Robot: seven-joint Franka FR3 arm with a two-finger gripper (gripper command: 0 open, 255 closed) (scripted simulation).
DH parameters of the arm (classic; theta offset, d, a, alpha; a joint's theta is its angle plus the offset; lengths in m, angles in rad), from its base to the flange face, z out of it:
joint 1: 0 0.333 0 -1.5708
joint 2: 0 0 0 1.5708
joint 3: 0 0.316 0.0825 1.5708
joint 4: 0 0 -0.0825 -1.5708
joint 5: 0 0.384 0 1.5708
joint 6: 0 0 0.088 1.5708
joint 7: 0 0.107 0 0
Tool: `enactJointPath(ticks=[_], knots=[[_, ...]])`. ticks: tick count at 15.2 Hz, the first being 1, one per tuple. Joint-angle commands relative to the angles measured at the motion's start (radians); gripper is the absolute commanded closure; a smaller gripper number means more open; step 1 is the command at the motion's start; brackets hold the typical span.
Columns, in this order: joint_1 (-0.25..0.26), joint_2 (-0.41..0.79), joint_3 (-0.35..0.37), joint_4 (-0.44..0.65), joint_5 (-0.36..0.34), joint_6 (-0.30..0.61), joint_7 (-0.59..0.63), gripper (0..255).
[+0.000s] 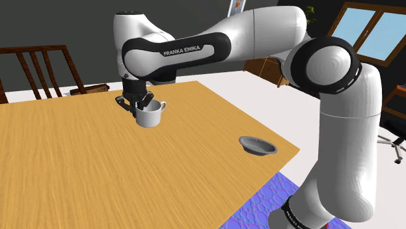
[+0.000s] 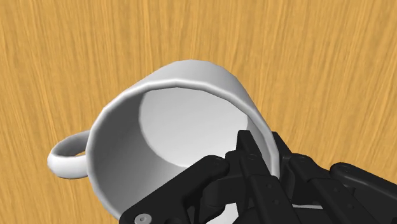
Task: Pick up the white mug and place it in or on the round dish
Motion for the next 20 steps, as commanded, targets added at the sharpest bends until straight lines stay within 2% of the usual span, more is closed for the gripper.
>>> enactJointPath(ticks=[1,8,14,20], knots=[[-0.001,-0.009,0.002,0.012,0.005,-0.021,-0.005,255],[0.003,-0.024,0.007,0.085,0.015,-0.106,-0.019,255],[-0.106,-0.287,0.014,-0.273,0.108,0.014,-0.098,255],[-0.167,-0.525,-0.018,-0.550,0.207,0.082,-0.217,255]])
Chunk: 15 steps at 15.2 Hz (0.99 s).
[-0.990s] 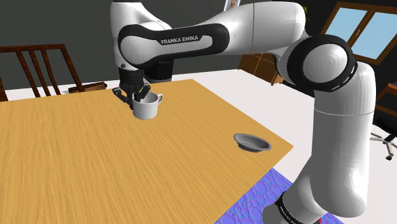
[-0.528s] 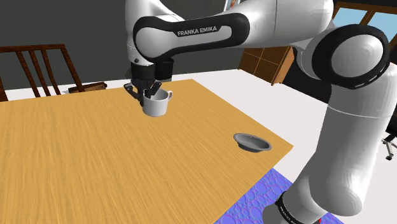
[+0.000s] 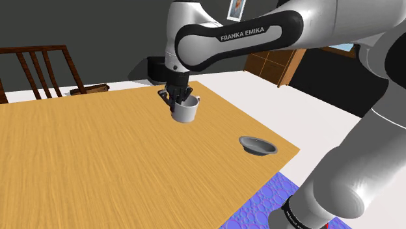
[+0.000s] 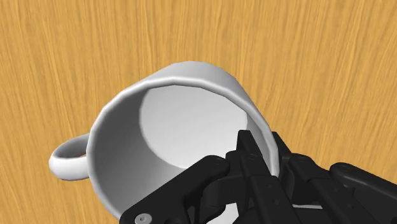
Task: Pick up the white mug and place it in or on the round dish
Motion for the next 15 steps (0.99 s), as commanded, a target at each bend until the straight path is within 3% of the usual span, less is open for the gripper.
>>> enactJointPath(ticks=[1,8,15], knots=[[-0.017,-0.080,-0.018,-0.094,0.032,0.023,-0.049,255],[-0.039,-0.336,-0.104,-0.348,0.105,0.036,-0.200,255],[-0.057,-0.579,-0.213,-0.550,0.111,-0.001,-0.340,255]])
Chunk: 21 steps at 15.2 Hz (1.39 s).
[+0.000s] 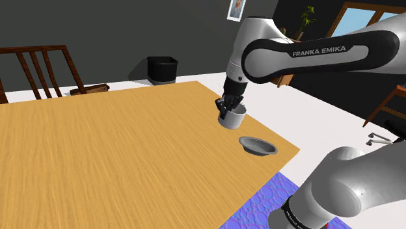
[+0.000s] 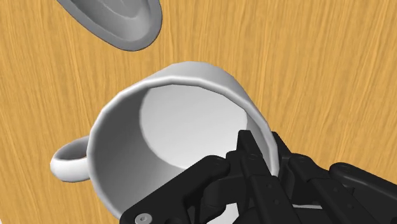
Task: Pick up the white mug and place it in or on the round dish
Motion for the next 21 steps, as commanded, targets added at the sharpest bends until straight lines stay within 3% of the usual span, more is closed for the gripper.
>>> enactJointPath(ticks=[1,13,21], knots=[[-0.007,-0.076,-0.033,-0.057,-0.005,-0.018,-0.040,255],[-0.119,-0.433,-0.248,-0.257,-0.136,-0.165,-0.277,255],[-0.124,-0.420,-0.256,-0.359,-0.146,-0.051,-0.272,255]])
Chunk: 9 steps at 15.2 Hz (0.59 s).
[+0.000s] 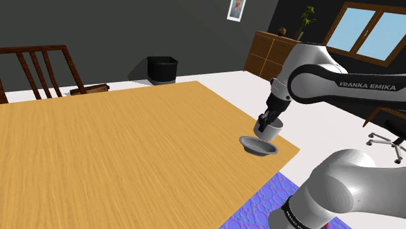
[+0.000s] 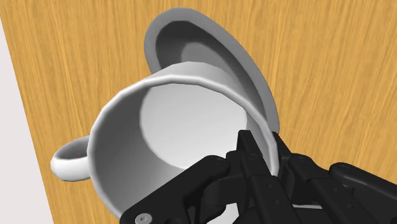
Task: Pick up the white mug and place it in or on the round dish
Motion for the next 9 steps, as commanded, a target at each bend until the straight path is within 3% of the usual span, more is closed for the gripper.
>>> enactJointPath(ticks=[1,9], knots=[[0.000,0.003,0.000,-0.027,-0.002,0.030,0.004,255],[-0.006,0.037,-0.007,-0.106,-0.013,0.143,0.009,255]])
